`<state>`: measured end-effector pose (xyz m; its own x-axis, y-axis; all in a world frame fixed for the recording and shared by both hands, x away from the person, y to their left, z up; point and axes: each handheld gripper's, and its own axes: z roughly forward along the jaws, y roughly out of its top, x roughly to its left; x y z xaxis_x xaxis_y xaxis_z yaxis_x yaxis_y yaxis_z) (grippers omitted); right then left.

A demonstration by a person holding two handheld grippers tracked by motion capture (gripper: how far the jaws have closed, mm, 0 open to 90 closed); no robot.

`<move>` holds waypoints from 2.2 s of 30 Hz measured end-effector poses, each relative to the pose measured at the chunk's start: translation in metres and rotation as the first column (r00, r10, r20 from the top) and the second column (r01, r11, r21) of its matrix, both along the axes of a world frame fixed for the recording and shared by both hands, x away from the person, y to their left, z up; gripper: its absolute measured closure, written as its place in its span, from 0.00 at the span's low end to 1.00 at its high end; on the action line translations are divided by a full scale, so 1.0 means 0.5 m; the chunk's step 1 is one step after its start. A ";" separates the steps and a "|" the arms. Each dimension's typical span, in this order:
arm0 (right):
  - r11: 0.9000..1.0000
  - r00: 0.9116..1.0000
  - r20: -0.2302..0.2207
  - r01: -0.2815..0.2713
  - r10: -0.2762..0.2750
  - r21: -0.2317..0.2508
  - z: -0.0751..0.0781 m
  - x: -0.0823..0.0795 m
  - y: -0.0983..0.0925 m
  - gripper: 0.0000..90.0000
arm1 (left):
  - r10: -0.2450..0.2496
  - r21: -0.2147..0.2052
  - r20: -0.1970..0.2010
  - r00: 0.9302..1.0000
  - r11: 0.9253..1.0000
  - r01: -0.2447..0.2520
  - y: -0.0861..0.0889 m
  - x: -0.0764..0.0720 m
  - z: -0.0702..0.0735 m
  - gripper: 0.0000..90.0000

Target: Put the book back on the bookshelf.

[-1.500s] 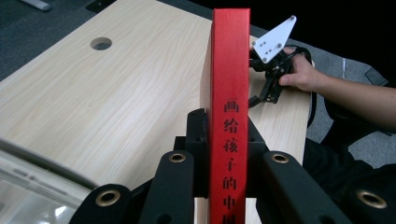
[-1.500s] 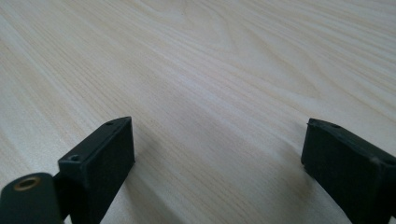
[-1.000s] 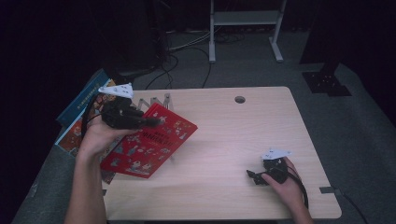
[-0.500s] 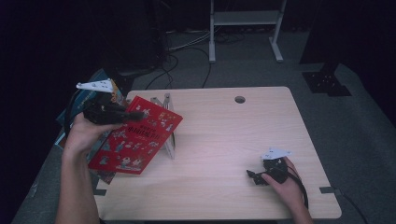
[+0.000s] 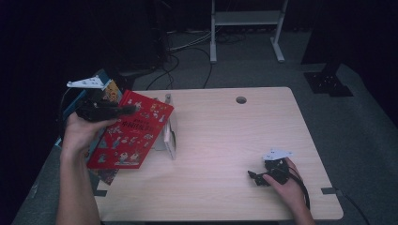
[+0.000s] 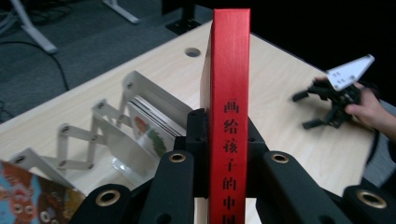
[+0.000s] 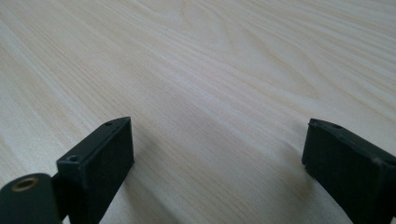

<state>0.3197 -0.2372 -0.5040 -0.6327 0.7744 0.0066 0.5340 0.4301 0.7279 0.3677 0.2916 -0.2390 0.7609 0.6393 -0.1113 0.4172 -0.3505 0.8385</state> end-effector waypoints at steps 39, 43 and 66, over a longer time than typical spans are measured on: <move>1.000 1.000 0.001 -0.001 0.001 -0.006 0.000 0.001 -0.001 0.08 | 0.398 -0.113 0.214 0.892 0.917 -0.383 0.027 0.020 -0.030 0.88; 1.000 1.000 0.001 -0.001 0.001 -0.005 0.000 0.001 -0.001 0.08 | 0.423 -0.133 0.238 0.875 0.906 -0.402 0.022 0.028 -0.042 0.88; 1.000 1.000 0.001 -0.001 0.001 -0.005 0.000 0.001 -0.001 0.08 | 0.462 -0.181 0.264 0.847 0.886 -0.427 0.007 0.072 -0.109 0.88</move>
<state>0.3203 -0.2376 -0.5040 -0.6333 0.7739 0.0020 0.5331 0.4344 0.7260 0.4037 0.2950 -0.2935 0.4067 0.9133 -0.0205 0.2366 -0.0836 0.9680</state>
